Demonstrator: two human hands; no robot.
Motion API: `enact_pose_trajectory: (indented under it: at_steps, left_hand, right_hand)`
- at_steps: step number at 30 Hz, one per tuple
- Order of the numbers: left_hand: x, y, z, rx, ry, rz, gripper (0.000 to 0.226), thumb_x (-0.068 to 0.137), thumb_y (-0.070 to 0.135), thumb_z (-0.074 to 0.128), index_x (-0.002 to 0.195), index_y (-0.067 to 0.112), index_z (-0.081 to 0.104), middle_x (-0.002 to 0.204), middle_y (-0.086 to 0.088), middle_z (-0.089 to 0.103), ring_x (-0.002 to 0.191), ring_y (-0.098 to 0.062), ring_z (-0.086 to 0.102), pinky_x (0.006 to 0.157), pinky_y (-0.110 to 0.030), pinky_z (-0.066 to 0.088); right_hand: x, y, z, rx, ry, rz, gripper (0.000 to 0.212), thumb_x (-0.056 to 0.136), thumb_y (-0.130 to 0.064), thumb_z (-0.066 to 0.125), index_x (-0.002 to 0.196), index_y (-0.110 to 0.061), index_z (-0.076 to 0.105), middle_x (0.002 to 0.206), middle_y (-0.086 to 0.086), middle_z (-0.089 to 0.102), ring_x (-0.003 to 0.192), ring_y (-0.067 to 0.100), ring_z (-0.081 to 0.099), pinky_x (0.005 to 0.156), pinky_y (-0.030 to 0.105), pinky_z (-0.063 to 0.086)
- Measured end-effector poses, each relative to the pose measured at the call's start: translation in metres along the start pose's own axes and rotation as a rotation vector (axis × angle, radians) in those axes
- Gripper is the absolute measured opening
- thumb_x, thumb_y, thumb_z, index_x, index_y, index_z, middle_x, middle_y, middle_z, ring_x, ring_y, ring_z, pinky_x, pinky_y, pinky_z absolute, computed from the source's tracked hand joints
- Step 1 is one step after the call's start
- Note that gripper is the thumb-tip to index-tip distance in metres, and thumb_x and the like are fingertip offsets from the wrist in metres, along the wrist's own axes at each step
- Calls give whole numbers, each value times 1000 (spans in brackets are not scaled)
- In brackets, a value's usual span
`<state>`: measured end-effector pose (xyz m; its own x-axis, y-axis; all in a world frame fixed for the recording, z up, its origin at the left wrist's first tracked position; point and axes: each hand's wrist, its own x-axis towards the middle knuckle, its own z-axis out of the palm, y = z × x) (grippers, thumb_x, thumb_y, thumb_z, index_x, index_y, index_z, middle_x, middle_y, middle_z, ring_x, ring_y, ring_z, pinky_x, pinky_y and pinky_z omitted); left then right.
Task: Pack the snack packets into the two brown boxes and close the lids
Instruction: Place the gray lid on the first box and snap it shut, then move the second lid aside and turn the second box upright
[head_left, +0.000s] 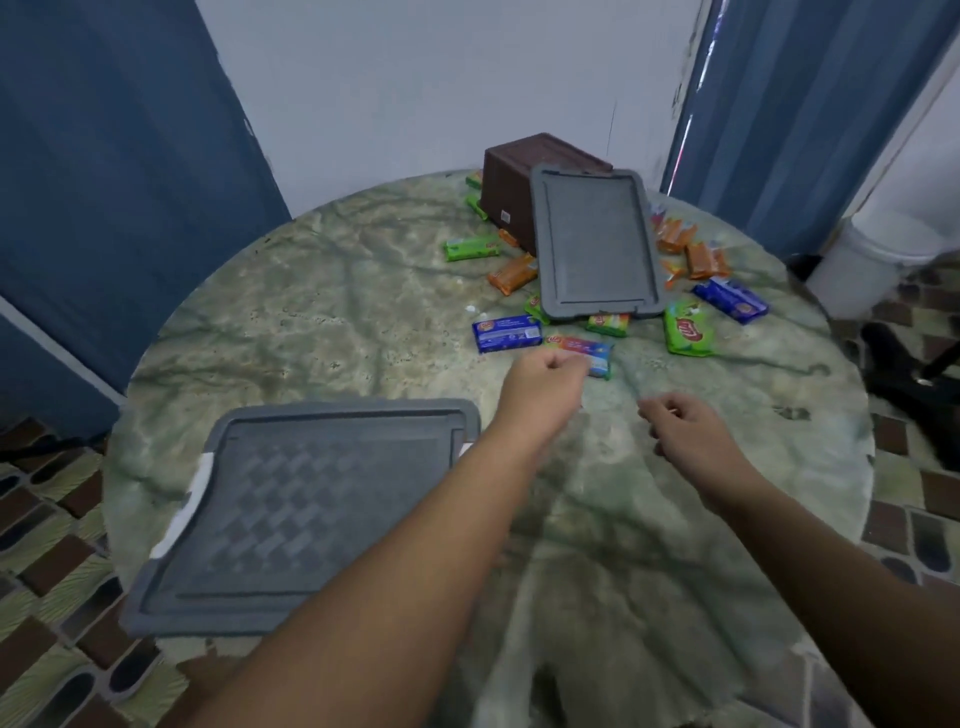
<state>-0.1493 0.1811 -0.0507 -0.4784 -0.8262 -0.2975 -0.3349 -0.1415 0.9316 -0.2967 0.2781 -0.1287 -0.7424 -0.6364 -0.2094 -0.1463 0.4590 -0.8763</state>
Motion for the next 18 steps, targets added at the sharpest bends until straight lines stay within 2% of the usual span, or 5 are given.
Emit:
enact_pose_trajectory:
  at_steps: [3,6,10,15,18]
  left_hand:
    - [48,-3,67,-147,96,-160,8,91,19,57,85,18,61,72,-4,53,57,-16,40,52,-27,28]
    - [88,-5,117,-237,239,-261,12,92,25,56,83,18,60,70,-8,58,59,-24,53,53,-29,37]
    - [127,1,152,-349,388,-347,38,92,31,53,118,4,63,116,-24,68,107,-42,67,78,-41,51]
    - [162,2,156,-342,470,-359,60,79,34,48,132,5,55,125,-24,64,114,-43,64,78,-43,51]
    - [174,10,151,-351,452,-361,52,90,34,51,132,5,57,114,-19,68,104,-38,67,72,-38,49]
  right_hand:
    - [48,10,-48,-56,-34,-23,25,96,-44,63,90,-20,65,85,8,70,75,24,65,83,49,55]
    - [93,18,-87,-104,-52,-43,18,92,-43,66,93,-25,63,85,4,72,81,27,68,85,48,57]
    - [148,8,-115,-217,-147,-138,13,94,-41,63,101,-31,60,88,1,71,88,24,68,84,40,53]
    - [190,-18,-114,-288,-254,-230,16,100,-37,59,109,-25,59,88,-2,66,81,20,62,65,33,43]
    - [210,-24,-107,-347,-281,-252,15,100,-37,59,111,-26,59,90,0,69,84,21,67,79,41,54]
